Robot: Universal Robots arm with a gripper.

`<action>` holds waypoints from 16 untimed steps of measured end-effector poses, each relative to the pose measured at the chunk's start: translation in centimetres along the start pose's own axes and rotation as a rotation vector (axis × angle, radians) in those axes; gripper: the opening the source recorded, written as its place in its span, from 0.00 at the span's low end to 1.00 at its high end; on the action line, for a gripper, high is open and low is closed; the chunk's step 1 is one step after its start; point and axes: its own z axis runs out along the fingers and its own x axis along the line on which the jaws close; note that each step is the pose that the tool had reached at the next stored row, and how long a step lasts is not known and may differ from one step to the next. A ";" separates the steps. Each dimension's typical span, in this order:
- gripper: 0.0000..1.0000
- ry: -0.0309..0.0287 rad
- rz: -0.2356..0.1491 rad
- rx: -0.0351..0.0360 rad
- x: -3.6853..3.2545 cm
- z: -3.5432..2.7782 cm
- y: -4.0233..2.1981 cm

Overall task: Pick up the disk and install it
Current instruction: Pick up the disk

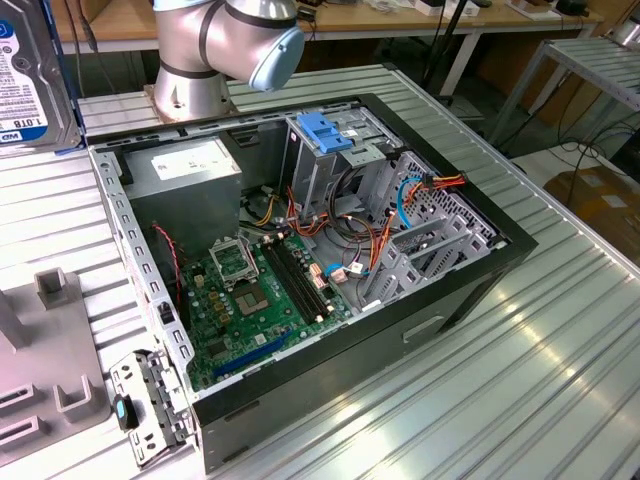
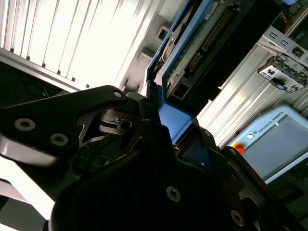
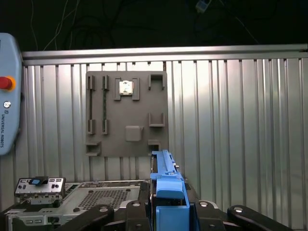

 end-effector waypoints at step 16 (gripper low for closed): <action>0.37 0.0000 0.000 0.0000 0.18 -0.01 -2.12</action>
